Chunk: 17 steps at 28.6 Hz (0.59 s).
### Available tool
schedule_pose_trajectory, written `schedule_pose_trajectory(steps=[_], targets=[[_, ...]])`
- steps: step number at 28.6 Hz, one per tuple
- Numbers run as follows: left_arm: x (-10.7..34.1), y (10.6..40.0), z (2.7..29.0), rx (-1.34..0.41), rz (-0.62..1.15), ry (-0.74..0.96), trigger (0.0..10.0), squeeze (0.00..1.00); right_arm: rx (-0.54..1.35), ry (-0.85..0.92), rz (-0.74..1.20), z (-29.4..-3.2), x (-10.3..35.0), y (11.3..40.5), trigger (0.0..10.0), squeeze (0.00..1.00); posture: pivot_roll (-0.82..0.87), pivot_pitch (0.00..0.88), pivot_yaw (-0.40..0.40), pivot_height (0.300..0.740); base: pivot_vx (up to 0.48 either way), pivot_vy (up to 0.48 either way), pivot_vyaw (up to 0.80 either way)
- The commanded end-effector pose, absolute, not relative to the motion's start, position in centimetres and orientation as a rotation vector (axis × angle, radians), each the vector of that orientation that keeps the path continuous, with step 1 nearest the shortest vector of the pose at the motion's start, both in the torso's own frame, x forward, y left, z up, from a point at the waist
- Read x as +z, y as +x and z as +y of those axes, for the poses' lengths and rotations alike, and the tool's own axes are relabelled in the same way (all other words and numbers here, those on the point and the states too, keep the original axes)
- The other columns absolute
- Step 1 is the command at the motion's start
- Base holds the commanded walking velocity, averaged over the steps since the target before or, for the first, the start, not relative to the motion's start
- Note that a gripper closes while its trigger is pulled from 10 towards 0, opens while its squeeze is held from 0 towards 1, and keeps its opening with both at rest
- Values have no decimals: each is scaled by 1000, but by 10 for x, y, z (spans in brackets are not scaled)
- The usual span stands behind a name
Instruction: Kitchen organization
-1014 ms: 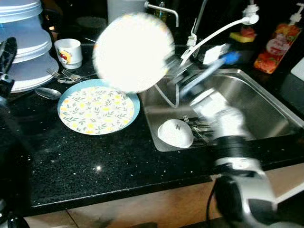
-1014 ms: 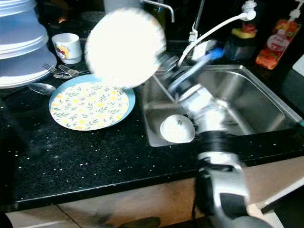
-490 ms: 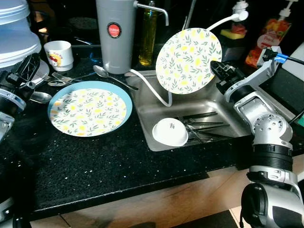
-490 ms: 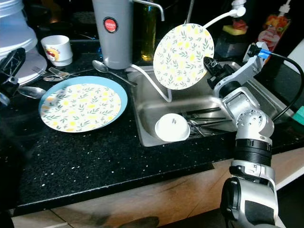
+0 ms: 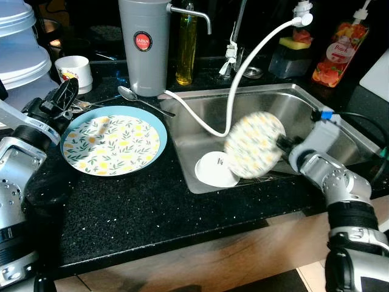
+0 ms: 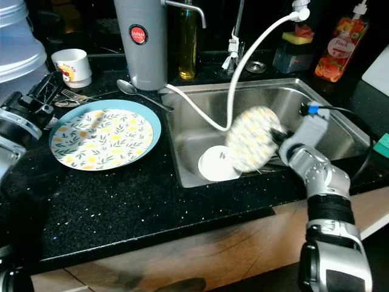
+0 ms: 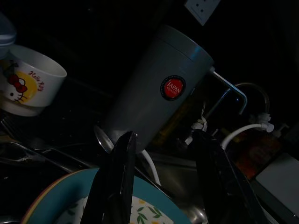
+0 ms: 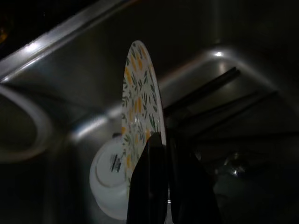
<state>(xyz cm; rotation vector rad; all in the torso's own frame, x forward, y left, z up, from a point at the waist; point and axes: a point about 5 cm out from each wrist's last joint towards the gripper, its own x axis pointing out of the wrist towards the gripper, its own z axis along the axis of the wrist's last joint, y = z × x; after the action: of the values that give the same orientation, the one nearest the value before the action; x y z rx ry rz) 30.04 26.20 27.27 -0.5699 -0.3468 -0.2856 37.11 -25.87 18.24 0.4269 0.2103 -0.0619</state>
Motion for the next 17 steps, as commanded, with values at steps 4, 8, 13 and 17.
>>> schedule_pose_trajectory(steps=[4,8,13,17], targets=[[269,303,257,-286,-345,-585,10000,0,-125,388,200,-267,188,380,10000,424,46,4,-52,740,0,0,0],[271,302,257,-285,-348,-583,10000,0,-113,393,-13,-273,219,386,10000,1000,58,6,-55,740,0,0,0],[271,300,260,-275,-348,-577,10000,0,38,464,-294,-259,277,380,10000,0,62,11,-53,740,0,0,0],[271,300,260,-275,-342,-569,10000,0,273,457,-278,-221,305,372,10000,0,60,15,-51,740,0,0,0]])
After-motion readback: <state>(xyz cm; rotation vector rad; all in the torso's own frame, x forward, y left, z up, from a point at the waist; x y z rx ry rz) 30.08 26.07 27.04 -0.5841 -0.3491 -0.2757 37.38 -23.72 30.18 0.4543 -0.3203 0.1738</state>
